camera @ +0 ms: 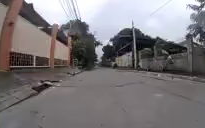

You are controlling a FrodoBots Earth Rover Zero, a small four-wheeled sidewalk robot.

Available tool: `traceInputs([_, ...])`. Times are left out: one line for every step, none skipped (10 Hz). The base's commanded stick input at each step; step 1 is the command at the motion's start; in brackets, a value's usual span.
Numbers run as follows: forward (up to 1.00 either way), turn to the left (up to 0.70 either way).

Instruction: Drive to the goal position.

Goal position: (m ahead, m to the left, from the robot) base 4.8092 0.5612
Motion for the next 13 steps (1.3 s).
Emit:
traceInputs([0.7,0.0])
traceInputs([0.7,0.0])
traceInputs([0.7,0.0])
traceInputs([0.7,0.0])
traceInputs([0.7,0.0])
traceInputs([0.7,0.0])
traceInputs([0.7,0.0])
traceInputs([0.7,0.0])
traceInputs([0.7,-0.3])
traceInputs([0.7,-0.35])
traceInputs([0.7,-0.35])
traceInputs([0.7,-0.33])
traceInputs([0.7,-0.19])
